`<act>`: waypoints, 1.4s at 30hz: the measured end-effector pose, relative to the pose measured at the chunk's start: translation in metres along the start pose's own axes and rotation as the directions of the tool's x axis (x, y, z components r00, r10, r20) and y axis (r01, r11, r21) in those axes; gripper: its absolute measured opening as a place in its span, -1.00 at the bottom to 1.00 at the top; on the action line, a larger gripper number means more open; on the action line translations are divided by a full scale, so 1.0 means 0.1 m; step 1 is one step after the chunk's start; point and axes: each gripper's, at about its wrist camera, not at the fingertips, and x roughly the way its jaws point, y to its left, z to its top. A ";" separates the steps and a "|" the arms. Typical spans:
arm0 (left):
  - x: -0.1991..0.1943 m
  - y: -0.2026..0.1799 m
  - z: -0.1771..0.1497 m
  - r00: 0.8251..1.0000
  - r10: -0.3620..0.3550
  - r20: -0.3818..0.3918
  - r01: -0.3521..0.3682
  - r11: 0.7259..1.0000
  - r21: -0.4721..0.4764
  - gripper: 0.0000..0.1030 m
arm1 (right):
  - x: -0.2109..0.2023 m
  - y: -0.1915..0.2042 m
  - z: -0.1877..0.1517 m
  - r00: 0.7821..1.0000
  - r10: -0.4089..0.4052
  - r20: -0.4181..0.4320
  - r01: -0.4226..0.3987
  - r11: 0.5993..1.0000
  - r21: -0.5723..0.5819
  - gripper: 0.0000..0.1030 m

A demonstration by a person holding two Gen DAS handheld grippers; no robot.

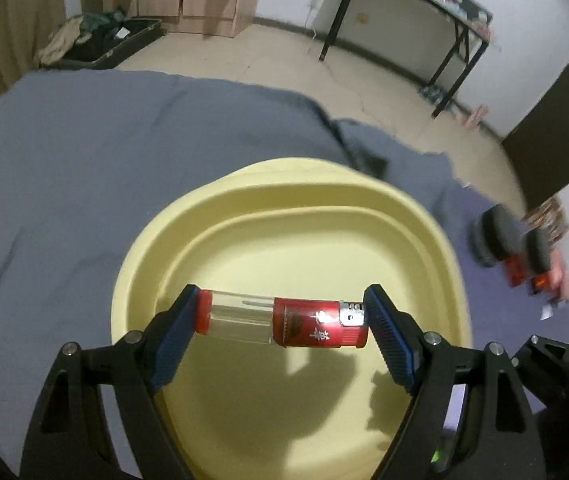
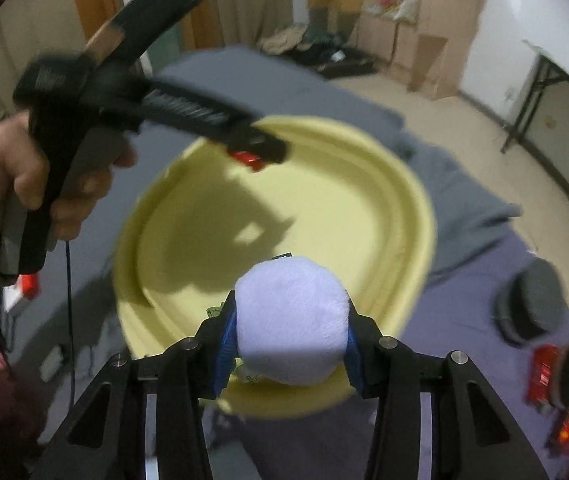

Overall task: Organize rigid objects
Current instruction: 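Carry the lighter into the yellow tray with the left tool while the right tool carries the plush ball there, then move both open tools back over the remaining objects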

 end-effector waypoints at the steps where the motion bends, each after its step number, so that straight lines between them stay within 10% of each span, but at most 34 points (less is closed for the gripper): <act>1: 0.08 -0.02 0.03 1.000 0.018 -0.008 -0.018 0.999 0.028 0.60 | 0.10 0.02 0.00 1.000 -0.001 -0.018 0.001 1.000 -0.007 -0.14; 17: 0.44 0.11 -0.01 0.999 -0.002 -0.039 0.004 0.998 0.059 0.86 | 0.64 0.44 0.01 0.995 -0.032 -0.092 0.030 0.999 -0.025 0.05; 26: -0.42 -0.50 0.33 0.993 -0.088 0.076 0.077 0.988 0.134 1.00 | -0.87 -0.19 -0.31 0.983 -0.089 0.158 0.058 0.980 0.193 0.99; 30: -0.53 -1.29 0.42 0.987 -0.144 0.078 0.120 0.960 0.251 1.00 | -1.66 -1.09 -0.98 0.938 -0.304 0.169 0.217 0.891 0.398 0.99; 37: -0.12 -2.70 0.31 0.973 -0.227 -0.045 0.229 0.916 0.330 1.00 | -2.31 -2.37 -2.54 0.869 -0.492 -0.057 0.327 0.482 0.813 0.99; 42: 0.27 -3.52 0.11 0.982 -0.173 -0.078 0.189 0.871 0.454 1.00 | -2.16 -2.44 -2.56 0.872 -0.485 -0.070 0.319 0.452 0.833 0.99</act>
